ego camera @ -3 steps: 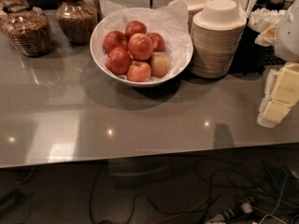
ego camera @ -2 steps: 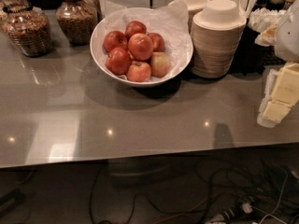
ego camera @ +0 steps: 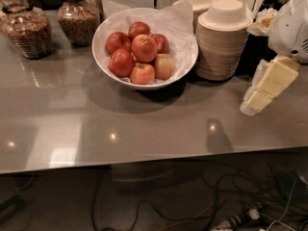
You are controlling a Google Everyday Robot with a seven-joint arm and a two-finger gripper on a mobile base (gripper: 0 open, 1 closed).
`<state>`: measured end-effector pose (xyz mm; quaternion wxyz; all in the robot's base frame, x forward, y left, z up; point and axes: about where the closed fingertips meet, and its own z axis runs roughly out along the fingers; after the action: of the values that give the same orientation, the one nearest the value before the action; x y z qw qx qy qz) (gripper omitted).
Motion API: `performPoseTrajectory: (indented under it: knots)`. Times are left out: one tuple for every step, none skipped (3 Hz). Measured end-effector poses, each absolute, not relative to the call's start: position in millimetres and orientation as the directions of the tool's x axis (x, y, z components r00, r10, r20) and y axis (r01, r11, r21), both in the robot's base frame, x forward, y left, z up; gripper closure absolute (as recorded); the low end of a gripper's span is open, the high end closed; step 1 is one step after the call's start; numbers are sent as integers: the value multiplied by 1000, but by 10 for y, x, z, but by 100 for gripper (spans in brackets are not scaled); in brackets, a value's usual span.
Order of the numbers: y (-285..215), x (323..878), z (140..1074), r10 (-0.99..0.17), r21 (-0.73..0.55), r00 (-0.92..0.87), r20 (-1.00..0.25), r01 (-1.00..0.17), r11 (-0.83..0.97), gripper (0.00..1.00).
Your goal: Pick apple from white bowl
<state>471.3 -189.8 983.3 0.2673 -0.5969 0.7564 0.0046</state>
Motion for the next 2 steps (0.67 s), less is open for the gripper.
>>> performPoseTrajectory:
  knots:
    - [-1676, 4974, 9885, -859, -343, -99, -503, -889, 303, 0]
    - [-1400, 5308, 9932, -816, -368, -50, -576, -875, 314, 0]
